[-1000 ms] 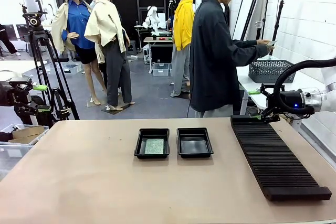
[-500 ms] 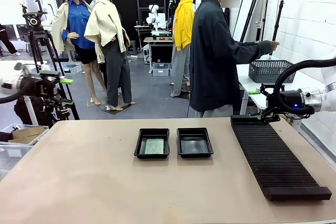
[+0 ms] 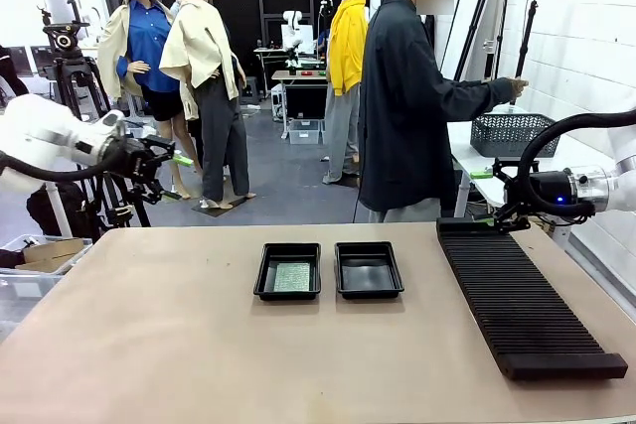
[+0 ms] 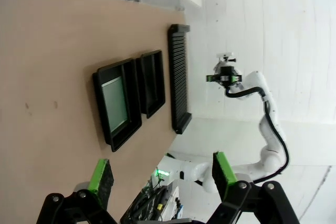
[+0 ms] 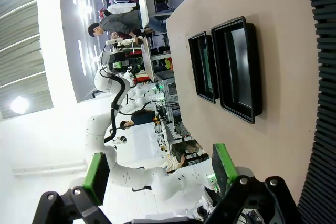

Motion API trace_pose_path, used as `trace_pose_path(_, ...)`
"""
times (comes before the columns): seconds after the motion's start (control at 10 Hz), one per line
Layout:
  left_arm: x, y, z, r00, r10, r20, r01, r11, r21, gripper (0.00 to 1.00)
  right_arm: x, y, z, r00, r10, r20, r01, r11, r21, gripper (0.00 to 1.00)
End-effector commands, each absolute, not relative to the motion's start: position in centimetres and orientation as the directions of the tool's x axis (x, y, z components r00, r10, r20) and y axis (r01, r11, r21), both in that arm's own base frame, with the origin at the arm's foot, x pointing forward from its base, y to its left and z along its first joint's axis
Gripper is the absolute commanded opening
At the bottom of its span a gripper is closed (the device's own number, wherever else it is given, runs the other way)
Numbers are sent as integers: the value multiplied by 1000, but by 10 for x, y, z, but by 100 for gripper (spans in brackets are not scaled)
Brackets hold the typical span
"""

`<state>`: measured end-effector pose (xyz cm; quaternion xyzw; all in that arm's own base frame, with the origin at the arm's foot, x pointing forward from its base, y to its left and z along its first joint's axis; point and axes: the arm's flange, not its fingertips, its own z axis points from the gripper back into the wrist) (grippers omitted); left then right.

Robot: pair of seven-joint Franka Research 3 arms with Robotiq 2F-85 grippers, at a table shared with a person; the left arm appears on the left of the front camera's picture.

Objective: Inspect and transfer BCBs to ESD trays.
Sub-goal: Pick up the ESD tray and place it on the left side of the table.

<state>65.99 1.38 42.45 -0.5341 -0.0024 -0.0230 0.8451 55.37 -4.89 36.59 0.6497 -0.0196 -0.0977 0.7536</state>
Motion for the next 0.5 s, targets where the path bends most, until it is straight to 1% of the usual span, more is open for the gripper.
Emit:
trace_pose_path(0.0,676,-16,429,997,-73,-34,10,533,-846,100,553,-48,367,979,-180,-96,123,143,982,100)
trace_pose_path(0.2,671,-53,418,995,-64,-72,-19,603,-798,100,553,-48,367,979,-180,-96,123,143,982,100)
trace_pose_path(0.4,663,-90,402,996,-28,-82,-45,647,-761,100,553,-48,367,979,-180,-96,123,143,982,100)
